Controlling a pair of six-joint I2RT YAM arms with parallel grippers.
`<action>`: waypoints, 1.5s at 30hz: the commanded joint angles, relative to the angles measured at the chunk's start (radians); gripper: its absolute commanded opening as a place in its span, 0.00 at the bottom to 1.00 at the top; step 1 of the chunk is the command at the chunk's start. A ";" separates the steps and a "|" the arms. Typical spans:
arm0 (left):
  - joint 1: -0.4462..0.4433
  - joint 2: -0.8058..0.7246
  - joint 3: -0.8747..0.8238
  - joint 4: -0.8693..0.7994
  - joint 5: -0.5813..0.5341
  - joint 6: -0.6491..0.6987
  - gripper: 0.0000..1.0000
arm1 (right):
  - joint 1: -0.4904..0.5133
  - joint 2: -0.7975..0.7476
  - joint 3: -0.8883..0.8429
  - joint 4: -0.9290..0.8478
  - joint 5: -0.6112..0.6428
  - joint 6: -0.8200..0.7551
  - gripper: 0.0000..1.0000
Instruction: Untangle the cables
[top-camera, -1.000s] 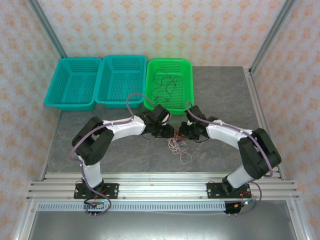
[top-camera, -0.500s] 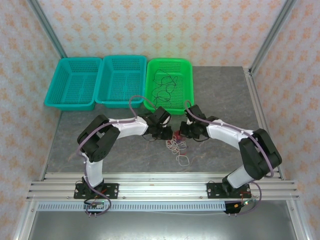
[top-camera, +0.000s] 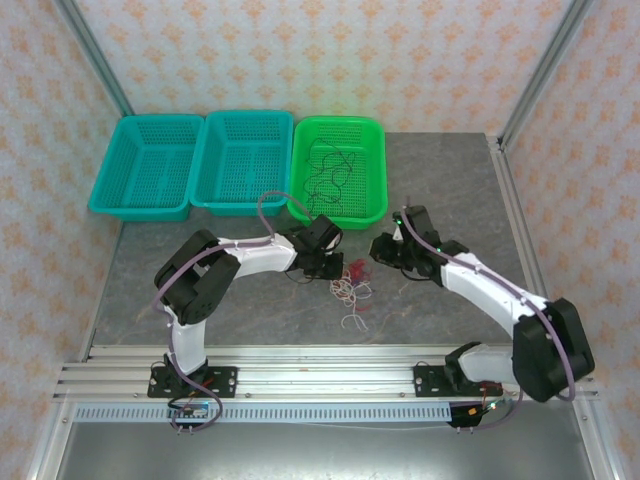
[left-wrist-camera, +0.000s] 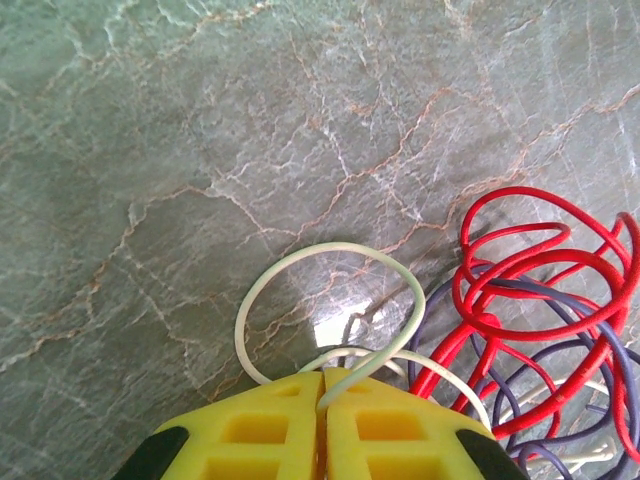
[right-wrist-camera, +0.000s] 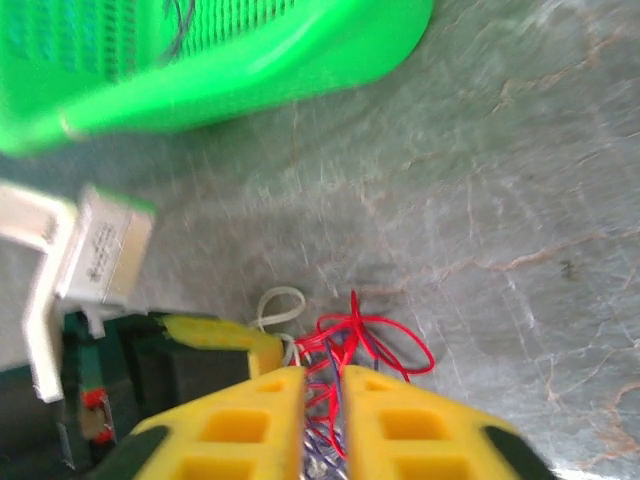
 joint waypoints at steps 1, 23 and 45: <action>0.000 0.027 -0.017 -0.052 -0.084 0.001 0.09 | 0.045 0.108 0.112 -0.176 0.025 -0.149 0.24; 0.001 0.021 -0.018 -0.059 -0.097 -0.003 0.09 | 0.107 0.335 0.215 -0.231 0.033 -0.205 0.05; 0.063 -0.033 -0.121 -0.097 -0.292 -0.058 0.00 | -0.217 -0.055 0.027 -0.006 -0.199 0.060 0.00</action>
